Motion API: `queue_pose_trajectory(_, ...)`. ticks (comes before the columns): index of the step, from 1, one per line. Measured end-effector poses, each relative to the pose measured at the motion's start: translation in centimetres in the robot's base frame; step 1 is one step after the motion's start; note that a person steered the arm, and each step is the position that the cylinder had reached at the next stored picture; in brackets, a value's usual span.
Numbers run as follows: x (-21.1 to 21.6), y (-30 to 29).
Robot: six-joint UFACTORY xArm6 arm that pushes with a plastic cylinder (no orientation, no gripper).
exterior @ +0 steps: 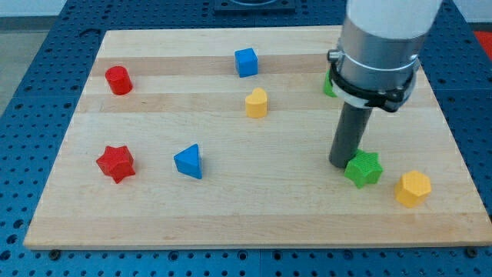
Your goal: Push the green star to the top of the yellow hexagon
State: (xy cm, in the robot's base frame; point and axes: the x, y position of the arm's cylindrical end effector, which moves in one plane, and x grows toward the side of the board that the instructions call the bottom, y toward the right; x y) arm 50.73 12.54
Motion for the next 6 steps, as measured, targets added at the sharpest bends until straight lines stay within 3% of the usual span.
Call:
queue_pose_trajectory(2, 0.6, -1.0)
queue_pose_trajectory(4, 5.1, -1.9)
queue_pose_trajectory(6, 2.2, 0.7)
